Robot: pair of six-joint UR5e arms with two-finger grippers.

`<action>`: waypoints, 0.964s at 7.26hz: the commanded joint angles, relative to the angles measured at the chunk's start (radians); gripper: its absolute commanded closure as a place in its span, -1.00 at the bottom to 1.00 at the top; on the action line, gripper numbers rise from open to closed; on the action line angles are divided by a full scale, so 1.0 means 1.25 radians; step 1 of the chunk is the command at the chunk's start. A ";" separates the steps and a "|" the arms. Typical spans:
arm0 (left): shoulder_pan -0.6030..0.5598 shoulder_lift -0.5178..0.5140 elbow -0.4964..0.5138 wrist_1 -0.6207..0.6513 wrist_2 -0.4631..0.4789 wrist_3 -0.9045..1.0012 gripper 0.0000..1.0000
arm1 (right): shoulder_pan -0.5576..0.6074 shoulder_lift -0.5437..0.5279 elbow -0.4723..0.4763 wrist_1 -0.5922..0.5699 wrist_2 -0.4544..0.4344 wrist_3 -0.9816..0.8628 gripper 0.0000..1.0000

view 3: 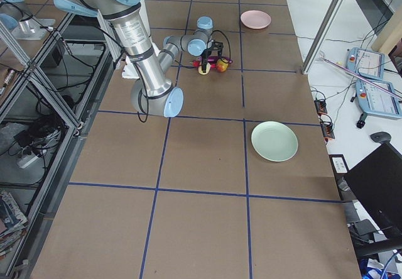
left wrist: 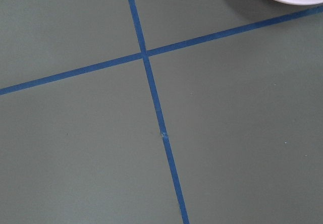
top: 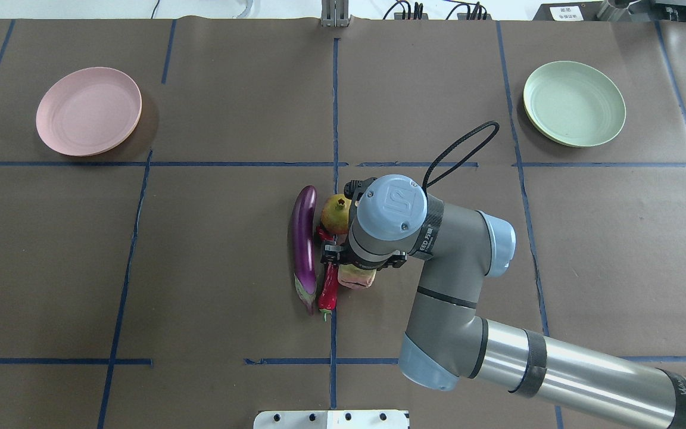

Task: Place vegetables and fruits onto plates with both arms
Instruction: 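Reach the right gripper down to the pale apple and grasp it, then carry the apple to the green plate while the left arm reaches out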

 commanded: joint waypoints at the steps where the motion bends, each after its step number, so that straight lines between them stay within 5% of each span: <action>1: 0.000 -0.001 -0.001 0.000 0.000 0.000 -1.00 | 0.001 -0.043 0.060 0.018 0.004 -0.002 0.81; 3: 0.000 -0.002 0.001 0.000 0.000 0.000 -1.00 | 0.082 -0.183 0.242 0.006 0.010 -0.021 0.94; 5: 0.001 -0.005 -0.001 -0.002 0.000 0.000 -1.00 | 0.198 -0.234 0.228 0.002 0.009 -0.100 0.95; 7: 0.045 -0.009 -0.002 -0.060 -0.001 -0.004 -1.00 | 0.379 -0.268 0.116 0.009 0.087 -0.328 0.93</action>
